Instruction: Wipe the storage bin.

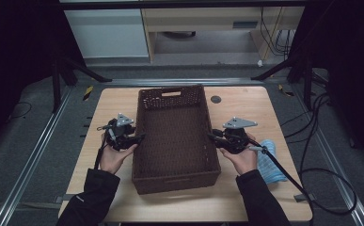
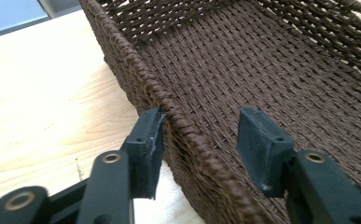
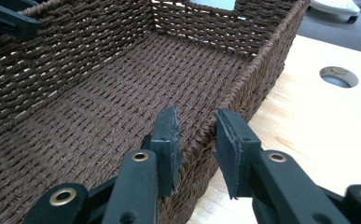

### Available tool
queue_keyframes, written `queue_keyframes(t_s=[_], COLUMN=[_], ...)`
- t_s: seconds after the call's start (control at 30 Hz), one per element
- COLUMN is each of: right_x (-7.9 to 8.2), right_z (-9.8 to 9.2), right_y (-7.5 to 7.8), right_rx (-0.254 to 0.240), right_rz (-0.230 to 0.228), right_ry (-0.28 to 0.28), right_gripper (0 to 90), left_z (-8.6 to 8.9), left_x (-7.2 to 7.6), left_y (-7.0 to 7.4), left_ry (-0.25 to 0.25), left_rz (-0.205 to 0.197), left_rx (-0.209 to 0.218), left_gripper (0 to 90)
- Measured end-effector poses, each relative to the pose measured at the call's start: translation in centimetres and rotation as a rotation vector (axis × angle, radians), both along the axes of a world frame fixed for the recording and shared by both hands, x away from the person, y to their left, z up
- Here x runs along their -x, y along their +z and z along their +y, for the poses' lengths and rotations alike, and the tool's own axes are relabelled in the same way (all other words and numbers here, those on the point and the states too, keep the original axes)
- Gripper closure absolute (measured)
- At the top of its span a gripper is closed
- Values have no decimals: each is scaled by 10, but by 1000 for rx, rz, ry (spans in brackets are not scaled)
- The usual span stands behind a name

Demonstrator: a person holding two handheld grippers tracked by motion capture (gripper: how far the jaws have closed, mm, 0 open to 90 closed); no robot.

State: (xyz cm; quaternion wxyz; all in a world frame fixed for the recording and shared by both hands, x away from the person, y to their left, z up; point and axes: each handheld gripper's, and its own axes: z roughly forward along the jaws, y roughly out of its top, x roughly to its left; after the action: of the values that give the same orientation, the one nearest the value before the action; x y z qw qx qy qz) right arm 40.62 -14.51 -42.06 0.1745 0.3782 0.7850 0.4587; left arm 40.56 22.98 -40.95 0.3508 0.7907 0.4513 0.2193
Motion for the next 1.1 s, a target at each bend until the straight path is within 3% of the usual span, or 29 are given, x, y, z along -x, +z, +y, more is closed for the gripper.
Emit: queue_keyframes(t_s=[0.23, 0.43, 0.53, 0.73, 1.1], right_x=[9, 16, 15, 14, 12], right_z=[2, 3, 1, -15, -61], right_y=[1, 3, 5, 16, 10], right_rx=[1, 10, -3, -1, 19], right_rz=[11, 12, 8, -60, -37], right_ry=[6, 31, 27, -33, -176], right_gripper=[693, 677, 610, 552, 513], left_z=[4, 2, 4, 6, 3], left_x=[14, 15, 13, 10, 11], left_y=[2, -6, -9, -13, -12], left_ry=[-7, -8, -1, -20, -24], left_rz=[-1, 27, 37, 62, 60], left_rx=[7, -17, -12, 3, -32], left_gripper=[482, 496, 508, 567, 637])
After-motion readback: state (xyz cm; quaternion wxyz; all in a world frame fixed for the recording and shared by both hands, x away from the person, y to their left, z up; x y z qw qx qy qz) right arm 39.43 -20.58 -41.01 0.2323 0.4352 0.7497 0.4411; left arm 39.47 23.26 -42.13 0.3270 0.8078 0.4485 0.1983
